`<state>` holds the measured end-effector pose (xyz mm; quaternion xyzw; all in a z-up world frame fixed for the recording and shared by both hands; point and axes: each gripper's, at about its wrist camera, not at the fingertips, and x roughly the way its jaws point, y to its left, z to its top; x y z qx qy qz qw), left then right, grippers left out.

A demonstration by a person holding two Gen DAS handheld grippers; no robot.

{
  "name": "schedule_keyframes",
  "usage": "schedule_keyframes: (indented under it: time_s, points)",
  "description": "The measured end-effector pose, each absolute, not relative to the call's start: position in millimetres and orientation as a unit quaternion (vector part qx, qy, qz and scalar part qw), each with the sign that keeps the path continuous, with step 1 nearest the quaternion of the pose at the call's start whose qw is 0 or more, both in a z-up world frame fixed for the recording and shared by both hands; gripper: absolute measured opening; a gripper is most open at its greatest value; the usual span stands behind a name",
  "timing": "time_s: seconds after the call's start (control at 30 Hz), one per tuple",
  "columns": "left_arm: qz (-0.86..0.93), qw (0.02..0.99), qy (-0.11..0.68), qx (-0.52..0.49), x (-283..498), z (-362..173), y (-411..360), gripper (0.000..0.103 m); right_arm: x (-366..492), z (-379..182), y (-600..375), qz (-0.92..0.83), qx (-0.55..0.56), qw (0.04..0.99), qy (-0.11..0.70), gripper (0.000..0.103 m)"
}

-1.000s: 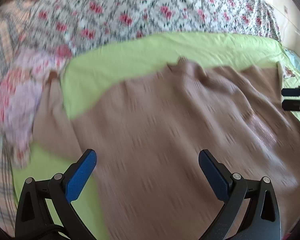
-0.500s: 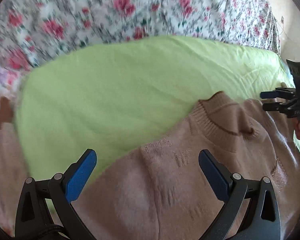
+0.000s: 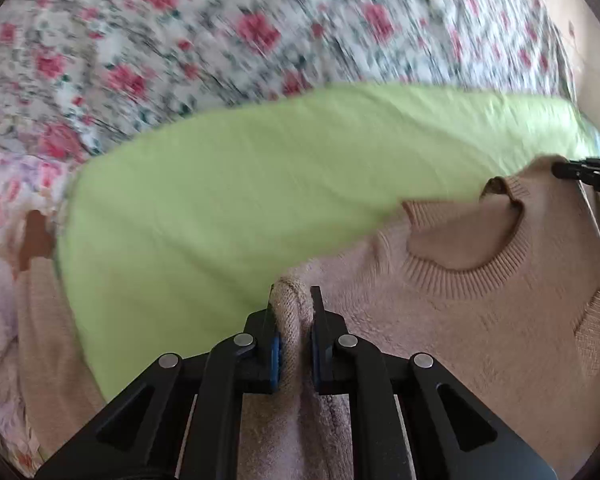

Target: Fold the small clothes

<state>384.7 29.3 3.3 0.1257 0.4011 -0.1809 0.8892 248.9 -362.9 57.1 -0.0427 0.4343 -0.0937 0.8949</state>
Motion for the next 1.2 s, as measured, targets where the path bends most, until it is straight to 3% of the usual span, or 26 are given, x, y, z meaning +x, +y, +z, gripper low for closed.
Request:
schedule_keyframes:
  time_s: [0.3, 0.4, 0.47, 0.53, 0.57, 0.7, 0.83, 1.2]
  points:
    - [-0.092, 0.887, 0.422, 0.161, 410.6, -42.9, 13.8, 0.011, 272.3, 3.1, -381.3, -0.147, -0.038, 0.868, 0.473, 0.009]
    - [-0.085, 0.882, 0.435, 0.157, 411.0, -35.6, 12.7, 0.019, 272.4, 14.3, -382.1, -0.138, -0.013, 0.873, 0.468, 0.022]
    - [-0.092, 0.881, 0.445, 0.131, 406.0, -22.9, 18.6, 0.023, 254.7, 36.6, -387.0, -0.138, 0.016, 0.882, 0.450, 0.038]
    - [-0.085, 0.884, 0.445, 0.116, 398.3, -11.4, 20.3, 0.033, 231.3, 57.1, -394.1, -0.151, 0.034, 0.891, 0.428, 0.051]
    - [-0.087, 0.886, 0.442, 0.109, 391.6, -5.4, 21.4, 0.035, 218.6, 67.8, -398.8, -0.157, 0.042, 0.894, 0.417, 0.053]
    - [-0.104, 0.893, 0.430, 0.079, 354.1, 20.1, 22.3, 0.059, 161.6, 101.4, -424.5, -0.189, 0.071, 0.900, 0.387, 0.053]
    - [-0.127, 0.895, 0.424, 0.055, 305.3, 31.1, 13.0, 0.073, 95.9, 106.9, -467.0, -0.248, 0.123, 0.888, 0.367, 0.054]
    - [-0.164, 0.867, 0.470, 0.020, 243.7, -2.5, -27.9, 0.074, 4.4, 95.8, -587.8, -0.358, 0.277, 0.841, 0.297, 0.054]
